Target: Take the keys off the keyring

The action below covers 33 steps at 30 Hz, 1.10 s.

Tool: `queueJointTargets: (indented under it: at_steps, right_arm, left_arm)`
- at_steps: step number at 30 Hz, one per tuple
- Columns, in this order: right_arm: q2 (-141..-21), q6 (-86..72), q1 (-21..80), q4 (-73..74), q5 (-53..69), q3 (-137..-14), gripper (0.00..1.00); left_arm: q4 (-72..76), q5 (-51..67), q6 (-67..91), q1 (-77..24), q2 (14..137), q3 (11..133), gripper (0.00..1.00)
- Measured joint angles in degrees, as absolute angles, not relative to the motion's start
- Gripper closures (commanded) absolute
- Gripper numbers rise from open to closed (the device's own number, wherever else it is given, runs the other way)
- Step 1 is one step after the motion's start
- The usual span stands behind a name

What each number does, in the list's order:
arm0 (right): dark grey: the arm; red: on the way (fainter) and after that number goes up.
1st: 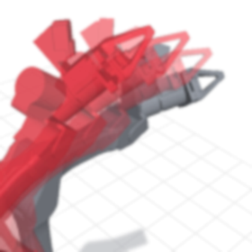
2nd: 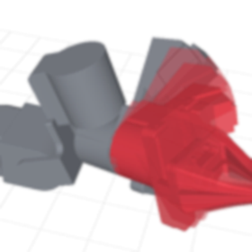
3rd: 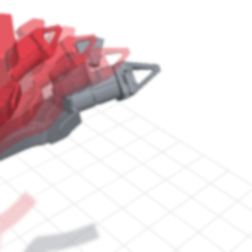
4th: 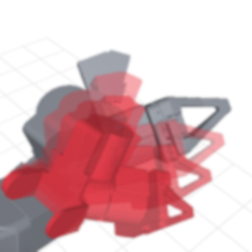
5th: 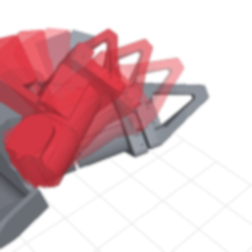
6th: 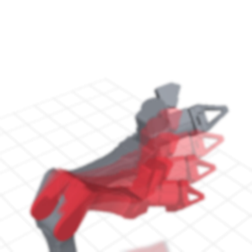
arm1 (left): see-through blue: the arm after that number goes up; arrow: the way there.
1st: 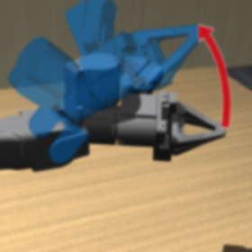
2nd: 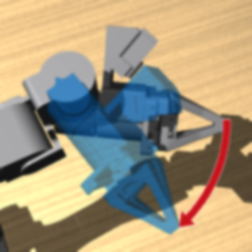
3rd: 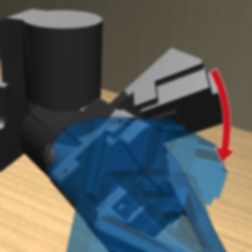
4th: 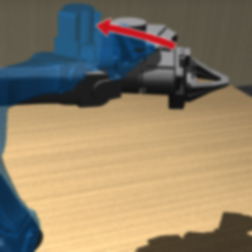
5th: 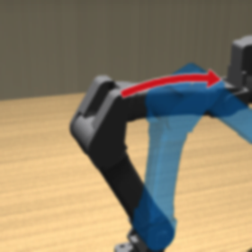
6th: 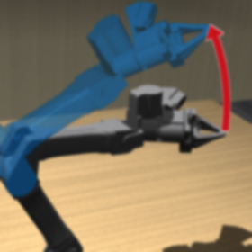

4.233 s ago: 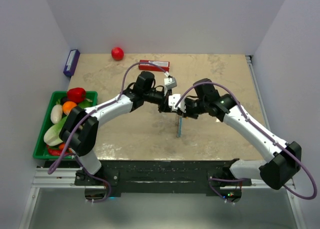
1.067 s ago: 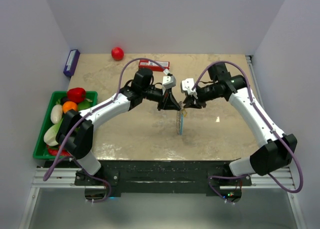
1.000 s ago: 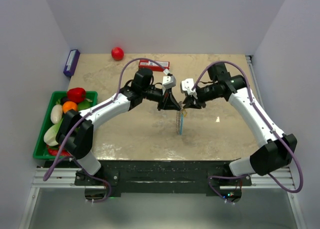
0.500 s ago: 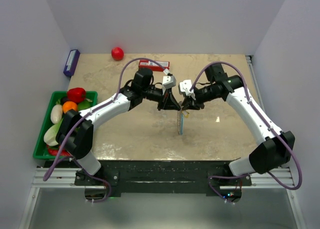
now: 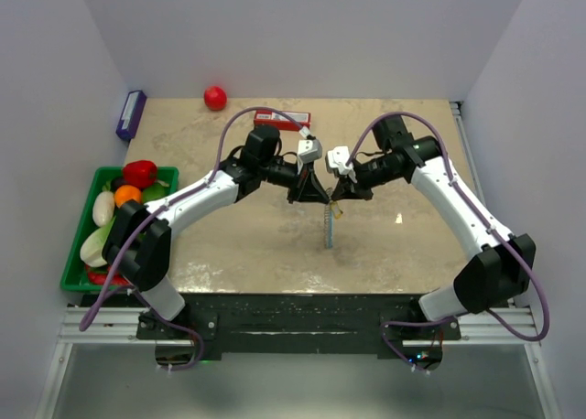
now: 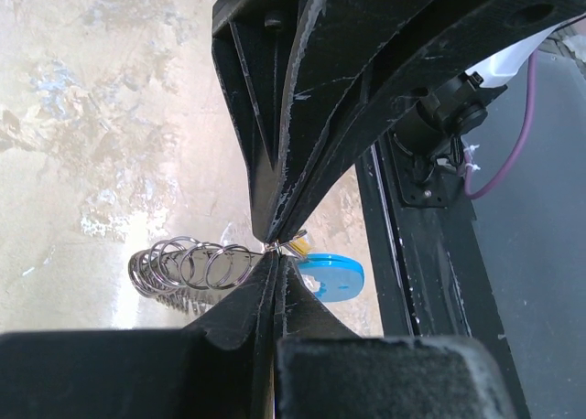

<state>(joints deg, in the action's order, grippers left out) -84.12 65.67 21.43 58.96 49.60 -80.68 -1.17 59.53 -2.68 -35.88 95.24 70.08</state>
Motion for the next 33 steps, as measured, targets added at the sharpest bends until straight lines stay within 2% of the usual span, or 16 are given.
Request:
queueJointTargets:
  at_steps: [12, 13, 21, 33]
  right_arm:
    - [-83.6, 65.6, 21.4, 58.6, 50.3, -80.0, 1.0]
    - [-83.6, 65.6, 21.4, 58.6, 50.3, -80.0, 1.0]
    - [-81.8, 61.2, 21.4, 54.8, 48.4, -78.0, 1.0]
    - [-73.7, 41.5, 21.6, 37.9, 37.3, -70.3, 1.0]
  left_arm:
    - [-1.9, 59.6, -2.7, -35.9, 95.2, 70.2, 1.0]
    - [-1.8, 59.5, -2.7, -35.9, 95.2, 70.2, 0.93]
    - [-2.3, 57.6, -3.8, -35.7, 95.2, 71.1, 0.66]
    - [-5.7, 48.0, -4.2, -34.3, 93.3, 76.3, 0.53]
